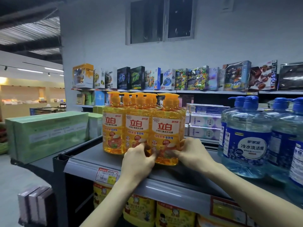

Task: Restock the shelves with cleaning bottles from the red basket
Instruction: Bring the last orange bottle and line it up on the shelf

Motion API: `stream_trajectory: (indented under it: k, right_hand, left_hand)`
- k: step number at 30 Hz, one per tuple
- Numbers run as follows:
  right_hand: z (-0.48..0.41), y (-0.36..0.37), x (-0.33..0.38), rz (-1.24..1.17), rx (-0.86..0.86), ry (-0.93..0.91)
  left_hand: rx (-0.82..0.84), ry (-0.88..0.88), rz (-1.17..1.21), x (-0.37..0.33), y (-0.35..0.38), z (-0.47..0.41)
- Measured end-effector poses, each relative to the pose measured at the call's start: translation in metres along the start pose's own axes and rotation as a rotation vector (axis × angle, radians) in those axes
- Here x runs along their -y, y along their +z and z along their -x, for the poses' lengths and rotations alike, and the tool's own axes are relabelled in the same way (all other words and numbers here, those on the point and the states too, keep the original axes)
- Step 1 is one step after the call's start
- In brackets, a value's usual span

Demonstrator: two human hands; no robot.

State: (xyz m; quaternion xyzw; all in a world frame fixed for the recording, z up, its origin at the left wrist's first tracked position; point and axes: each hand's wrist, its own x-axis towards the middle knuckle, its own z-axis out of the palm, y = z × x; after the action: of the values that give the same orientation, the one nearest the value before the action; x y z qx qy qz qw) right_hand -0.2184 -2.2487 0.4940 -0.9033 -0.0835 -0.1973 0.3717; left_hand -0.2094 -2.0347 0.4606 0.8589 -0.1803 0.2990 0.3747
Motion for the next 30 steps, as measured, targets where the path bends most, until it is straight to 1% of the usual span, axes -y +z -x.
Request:
stream_trajectory:
  k: [9,14,19,23,25,28,30]
  right_hand:
    - [0.005,-0.001,0.002,0.091,-0.017,0.046]
    - [0.006,-0.001,0.003,0.114,-0.014,0.024]
    - [0.006,-0.004,0.011,0.166,0.067,0.055]
    - [0.019,-0.01,0.021,0.165,0.167,0.087]
    - [0.028,-0.016,0.021,0.212,0.206,0.122]
    - [0.047,-0.03,0.018,0.328,0.222,0.121]
    - [0.065,-0.046,0.018,0.359,0.219,0.121]
  left_hand:
    - [0.052,-0.144,-0.11,-0.002,0.002,-0.006]
    - [0.058,-0.165,-0.156,-0.007,-0.001,-0.004]
    - [0.09,-0.164,-0.146,-0.014,-0.007,-0.001]
    - [0.211,-0.166,-0.105,-0.024,-0.019,0.0]
    - [0.288,-0.188,-0.087,-0.032,-0.022,0.0]
    - [0.367,-0.221,-0.183,-0.047,-0.022,0.005]
    - [0.394,-0.225,-0.24,-0.065,-0.02,0.014]
